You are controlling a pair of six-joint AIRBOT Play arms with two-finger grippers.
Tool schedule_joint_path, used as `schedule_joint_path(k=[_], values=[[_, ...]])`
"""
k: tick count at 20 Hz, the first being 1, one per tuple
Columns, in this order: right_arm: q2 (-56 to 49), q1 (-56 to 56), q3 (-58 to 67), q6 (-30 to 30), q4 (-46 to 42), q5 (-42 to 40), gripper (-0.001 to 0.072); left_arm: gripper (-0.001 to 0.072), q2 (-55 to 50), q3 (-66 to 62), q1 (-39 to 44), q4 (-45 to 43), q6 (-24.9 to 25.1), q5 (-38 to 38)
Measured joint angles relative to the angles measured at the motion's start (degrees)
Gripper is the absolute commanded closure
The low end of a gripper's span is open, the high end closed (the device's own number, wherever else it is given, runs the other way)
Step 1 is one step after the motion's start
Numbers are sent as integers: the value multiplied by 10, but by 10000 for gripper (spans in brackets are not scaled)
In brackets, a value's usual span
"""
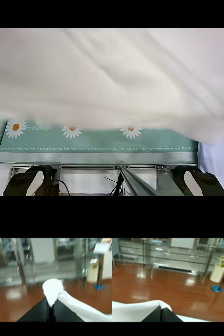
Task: Fold the shirts.
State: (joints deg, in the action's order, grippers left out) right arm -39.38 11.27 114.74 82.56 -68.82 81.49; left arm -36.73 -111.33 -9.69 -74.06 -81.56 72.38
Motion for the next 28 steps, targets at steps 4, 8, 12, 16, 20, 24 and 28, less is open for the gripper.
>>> schedule_joint_path(k=[4, 8, 12, 16, 20, 24, 28], values=[[24, 0, -45, 19, -23, 69, 684, 684, 19, 74, 0, -27, -29, 122], [30, 0, -199, 12, 23, 98, 684, 684, 22, 261, 0, 8, -31, 129], [8, 0, -415, -11, 41, 8, 684, 684, -15, 492, 1, 86, 7, 18], [-115, 1, -495, -28, 53, -128, 684, 684, -128, 592, 2, 181, 35, -117], [-299, 1, -427, -35, 108, -201, 684, 684, -268, 570, 9, 282, 72, -206], [-456, 1, -332, -39, 199, -231, 684, 684, -374, 516, 34, 318, 85, -233], [-555, 2, -269, -39, 289, -253, 83, 1, -424, 483, 57, 332, 89, -241]])
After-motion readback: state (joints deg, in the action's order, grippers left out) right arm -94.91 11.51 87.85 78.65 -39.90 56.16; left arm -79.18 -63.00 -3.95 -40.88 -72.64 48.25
